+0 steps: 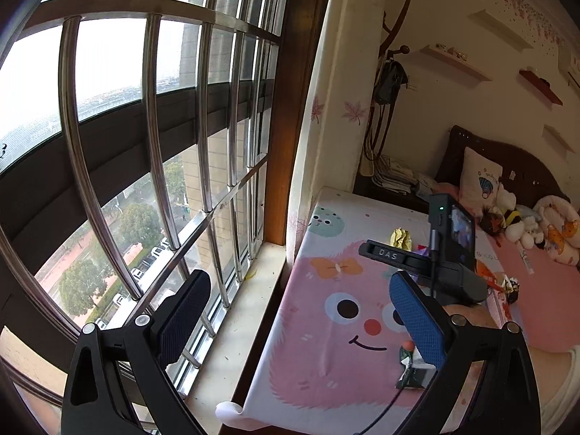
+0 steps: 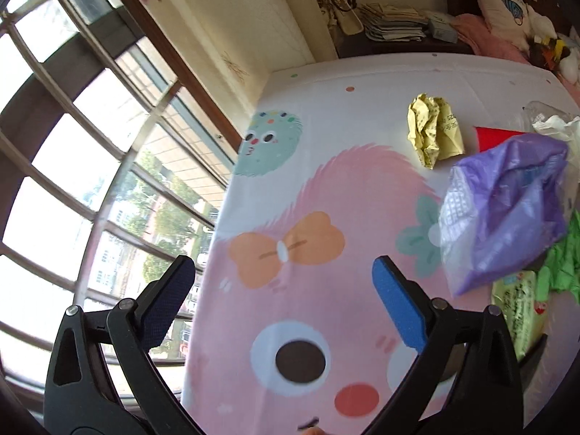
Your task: Collect trash
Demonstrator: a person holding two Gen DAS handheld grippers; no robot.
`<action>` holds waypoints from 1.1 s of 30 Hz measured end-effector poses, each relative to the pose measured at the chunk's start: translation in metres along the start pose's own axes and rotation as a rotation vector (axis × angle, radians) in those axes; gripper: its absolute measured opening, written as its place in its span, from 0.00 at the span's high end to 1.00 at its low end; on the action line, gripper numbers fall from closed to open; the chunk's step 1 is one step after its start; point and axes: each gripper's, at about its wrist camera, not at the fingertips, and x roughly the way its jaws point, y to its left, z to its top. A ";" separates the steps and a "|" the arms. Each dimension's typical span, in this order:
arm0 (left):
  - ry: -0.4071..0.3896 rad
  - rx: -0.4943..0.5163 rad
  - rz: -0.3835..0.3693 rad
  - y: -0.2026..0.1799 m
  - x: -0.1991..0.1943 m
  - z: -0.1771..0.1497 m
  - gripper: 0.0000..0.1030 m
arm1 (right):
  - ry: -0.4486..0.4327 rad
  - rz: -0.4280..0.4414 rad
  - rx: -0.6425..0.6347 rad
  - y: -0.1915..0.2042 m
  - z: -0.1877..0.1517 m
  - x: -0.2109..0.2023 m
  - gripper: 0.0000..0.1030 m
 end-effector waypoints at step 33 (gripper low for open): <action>0.383 0.295 -0.129 -0.271 -0.074 -0.211 0.03 | -0.024 -0.494 0.007 -0.225 -0.290 -0.419 0.05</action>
